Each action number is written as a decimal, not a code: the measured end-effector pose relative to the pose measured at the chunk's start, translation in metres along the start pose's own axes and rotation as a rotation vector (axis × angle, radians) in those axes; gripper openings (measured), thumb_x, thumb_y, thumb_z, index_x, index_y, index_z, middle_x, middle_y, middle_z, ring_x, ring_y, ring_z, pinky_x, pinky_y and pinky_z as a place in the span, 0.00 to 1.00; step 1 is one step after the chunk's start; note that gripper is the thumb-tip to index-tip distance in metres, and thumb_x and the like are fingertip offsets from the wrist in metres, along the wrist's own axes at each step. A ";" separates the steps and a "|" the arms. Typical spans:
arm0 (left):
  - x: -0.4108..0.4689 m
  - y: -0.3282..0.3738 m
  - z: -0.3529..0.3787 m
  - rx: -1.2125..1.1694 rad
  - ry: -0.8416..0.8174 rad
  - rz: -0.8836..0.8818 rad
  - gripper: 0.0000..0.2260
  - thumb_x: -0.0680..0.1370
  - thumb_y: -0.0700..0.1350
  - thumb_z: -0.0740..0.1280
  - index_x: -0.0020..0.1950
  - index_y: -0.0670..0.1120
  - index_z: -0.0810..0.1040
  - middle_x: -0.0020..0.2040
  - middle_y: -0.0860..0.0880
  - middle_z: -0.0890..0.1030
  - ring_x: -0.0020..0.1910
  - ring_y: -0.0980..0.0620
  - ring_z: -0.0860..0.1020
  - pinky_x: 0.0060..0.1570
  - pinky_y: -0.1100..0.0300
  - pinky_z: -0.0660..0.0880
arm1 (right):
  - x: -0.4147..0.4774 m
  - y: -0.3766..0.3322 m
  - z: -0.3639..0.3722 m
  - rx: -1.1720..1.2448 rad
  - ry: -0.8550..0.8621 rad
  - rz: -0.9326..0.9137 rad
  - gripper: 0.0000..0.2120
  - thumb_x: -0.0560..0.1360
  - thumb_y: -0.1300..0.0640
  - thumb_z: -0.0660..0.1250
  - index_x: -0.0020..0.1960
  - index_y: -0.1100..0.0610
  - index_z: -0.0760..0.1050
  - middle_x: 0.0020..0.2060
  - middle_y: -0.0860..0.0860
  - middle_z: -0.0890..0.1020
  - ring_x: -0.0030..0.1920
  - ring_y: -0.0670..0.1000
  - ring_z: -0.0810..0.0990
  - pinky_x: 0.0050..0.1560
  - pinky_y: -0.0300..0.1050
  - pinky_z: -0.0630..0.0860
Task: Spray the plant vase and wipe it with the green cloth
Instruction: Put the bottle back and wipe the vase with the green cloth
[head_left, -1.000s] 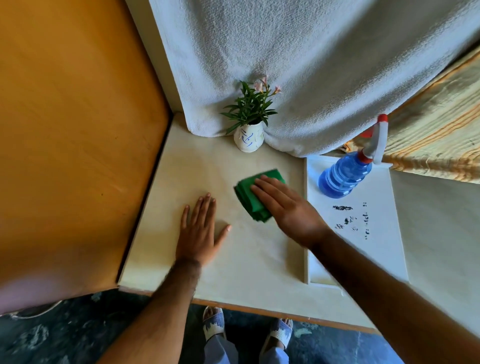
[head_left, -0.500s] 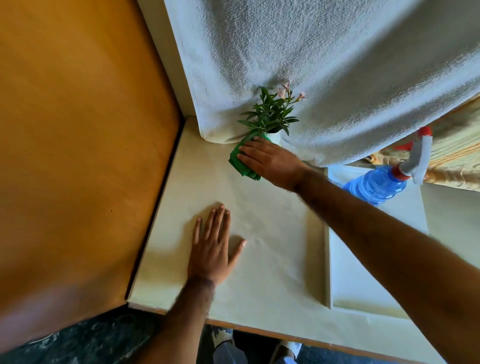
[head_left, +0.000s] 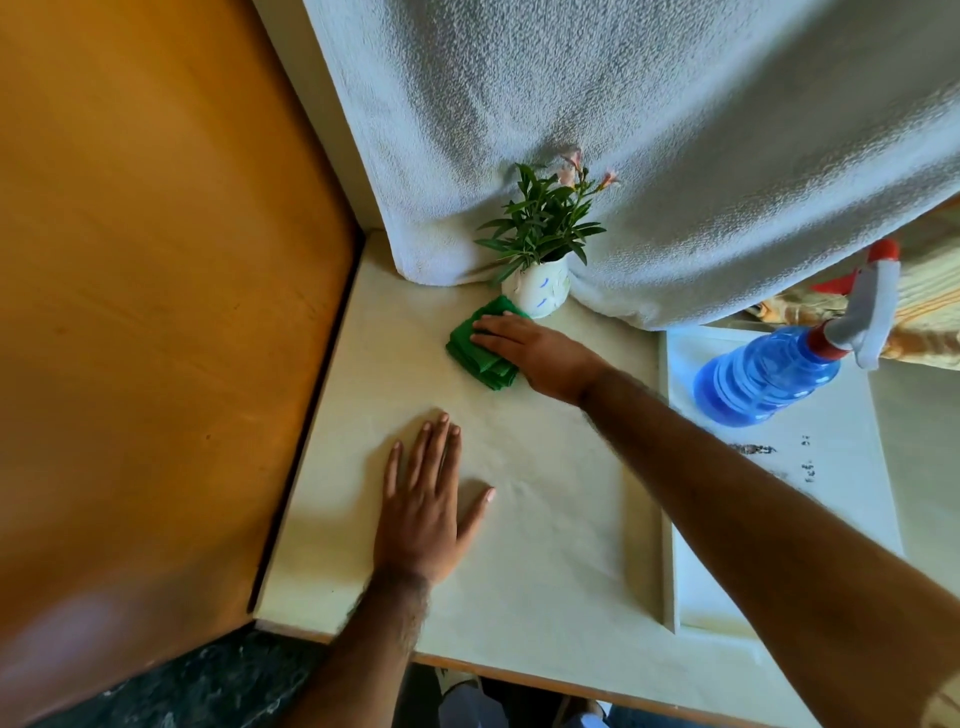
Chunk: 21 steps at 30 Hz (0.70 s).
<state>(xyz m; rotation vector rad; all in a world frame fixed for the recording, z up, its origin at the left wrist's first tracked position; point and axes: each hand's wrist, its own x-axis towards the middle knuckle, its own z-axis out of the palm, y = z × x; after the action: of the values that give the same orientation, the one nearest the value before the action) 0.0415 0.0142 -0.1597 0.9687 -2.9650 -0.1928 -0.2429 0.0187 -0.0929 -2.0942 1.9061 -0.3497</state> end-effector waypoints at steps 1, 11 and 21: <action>0.000 0.000 0.000 0.001 -0.005 0.000 0.38 0.83 0.68 0.50 0.86 0.45 0.53 0.86 0.44 0.56 0.85 0.44 0.55 0.82 0.38 0.59 | 0.000 -0.002 -0.001 0.010 -0.004 0.007 0.35 0.67 0.83 0.59 0.73 0.67 0.69 0.74 0.64 0.69 0.75 0.65 0.66 0.77 0.55 0.56; 0.000 0.002 -0.007 0.005 -0.066 -0.009 0.38 0.83 0.69 0.47 0.86 0.45 0.53 0.86 0.44 0.55 0.85 0.43 0.54 0.82 0.38 0.58 | -0.011 -0.006 -0.044 -0.235 0.119 -0.172 0.22 0.80 0.67 0.48 0.65 0.70 0.76 0.64 0.68 0.79 0.67 0.70 0.75 0.70 0.69 0.68; 0.001 0.003 -0.008 -0.008 -0.071 -0.018 0.39 0.82 0.70 0.48 0.86 0.46 0.52 0.86 0.44 0.56 0.85 0.43 0.55 0.82 0.38 0.59 | -0.003 -0.001 -0.049 -0.264 0.092 -0.146 0.21 0.81 0.67 0.50 0.68 0.68 0.74 0.66 0.67 0.77 0.68 0.69 0.73 0.71 0.64 0.69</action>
<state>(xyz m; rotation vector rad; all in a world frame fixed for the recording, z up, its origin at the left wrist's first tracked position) 0.0396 0.0150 -0.1514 1.0088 -3.0179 -0.2439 -0.2599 0.0192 -0.0465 -2.4353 1.9469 -0.2396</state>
